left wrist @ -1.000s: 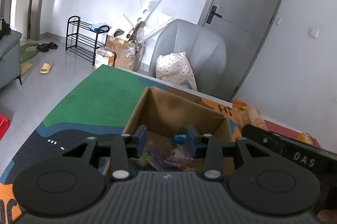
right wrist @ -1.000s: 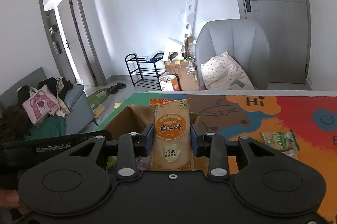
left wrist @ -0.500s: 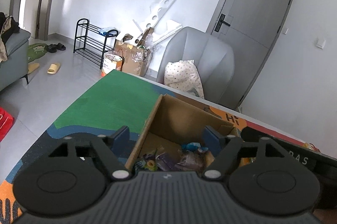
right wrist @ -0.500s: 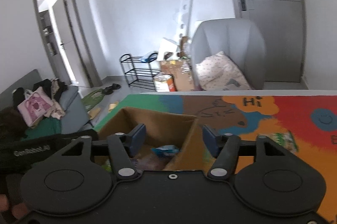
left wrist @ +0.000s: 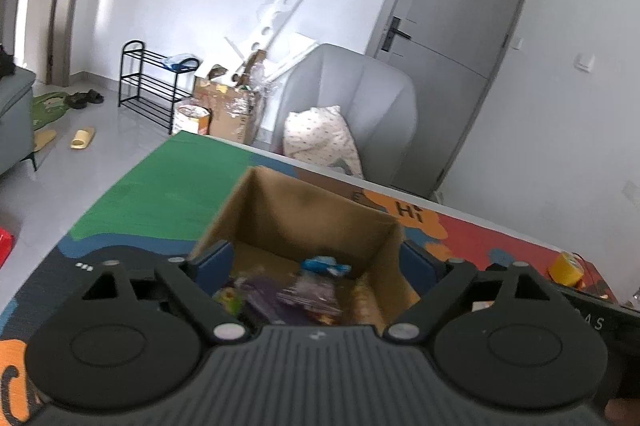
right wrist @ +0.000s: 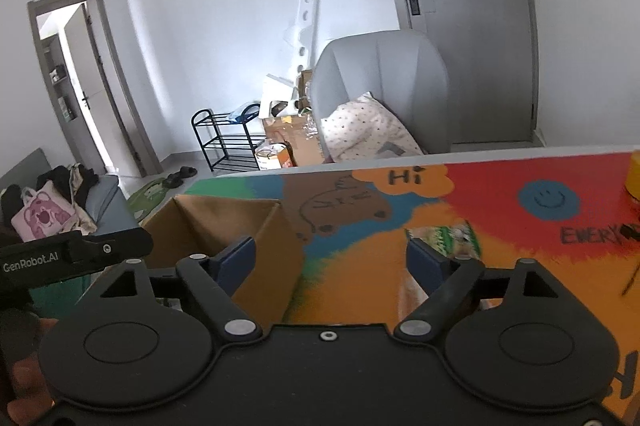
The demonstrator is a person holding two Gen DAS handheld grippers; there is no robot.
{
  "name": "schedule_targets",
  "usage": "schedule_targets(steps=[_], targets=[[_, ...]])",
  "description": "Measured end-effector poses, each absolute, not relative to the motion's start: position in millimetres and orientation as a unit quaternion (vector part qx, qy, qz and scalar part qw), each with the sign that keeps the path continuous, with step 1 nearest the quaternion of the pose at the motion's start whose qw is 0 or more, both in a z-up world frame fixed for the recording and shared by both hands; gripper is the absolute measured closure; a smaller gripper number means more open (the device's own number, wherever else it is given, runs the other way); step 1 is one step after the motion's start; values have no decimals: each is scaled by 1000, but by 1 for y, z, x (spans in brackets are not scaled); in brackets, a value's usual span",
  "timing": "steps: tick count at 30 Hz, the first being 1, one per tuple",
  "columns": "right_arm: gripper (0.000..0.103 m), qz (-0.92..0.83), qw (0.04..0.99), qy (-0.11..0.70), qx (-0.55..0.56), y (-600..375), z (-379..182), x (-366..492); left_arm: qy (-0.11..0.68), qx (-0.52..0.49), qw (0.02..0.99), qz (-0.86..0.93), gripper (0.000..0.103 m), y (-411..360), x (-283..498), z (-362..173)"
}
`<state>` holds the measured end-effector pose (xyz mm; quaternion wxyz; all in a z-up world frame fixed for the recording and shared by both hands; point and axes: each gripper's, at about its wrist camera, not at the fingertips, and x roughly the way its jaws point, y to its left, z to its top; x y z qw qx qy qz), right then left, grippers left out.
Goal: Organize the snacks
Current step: 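Move both open tools back to the remaining snacks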
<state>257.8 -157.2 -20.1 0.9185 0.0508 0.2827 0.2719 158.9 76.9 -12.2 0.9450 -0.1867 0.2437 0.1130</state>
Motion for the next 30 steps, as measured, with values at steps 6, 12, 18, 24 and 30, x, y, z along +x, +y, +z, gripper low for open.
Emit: schedule_targets(steps=[6, 12, 18, 24, 30], targets=[[0, 257, 920, 290, 61, -179, -23, 256, 253, -177, 947, 94, 5, 54, 165, -11], [0, 232, 923, 295, 80, -209, -26, 254, 255, -168, 950, 71, 5, 33, 167, -8], [0, 205, 928, 297, 91, -237, -30, 254, 255, -160, 952, 59, 5, 9, 170, -10], [0, 182, 931, 302, 99, -258, -36, 254, 259, -147, 953, 44, 5, -12, 176, -13], [0, 173, 931, 306, 104, -273, -42, 254, 262, -143, 954, 26, 5, -31, 180, -17]])
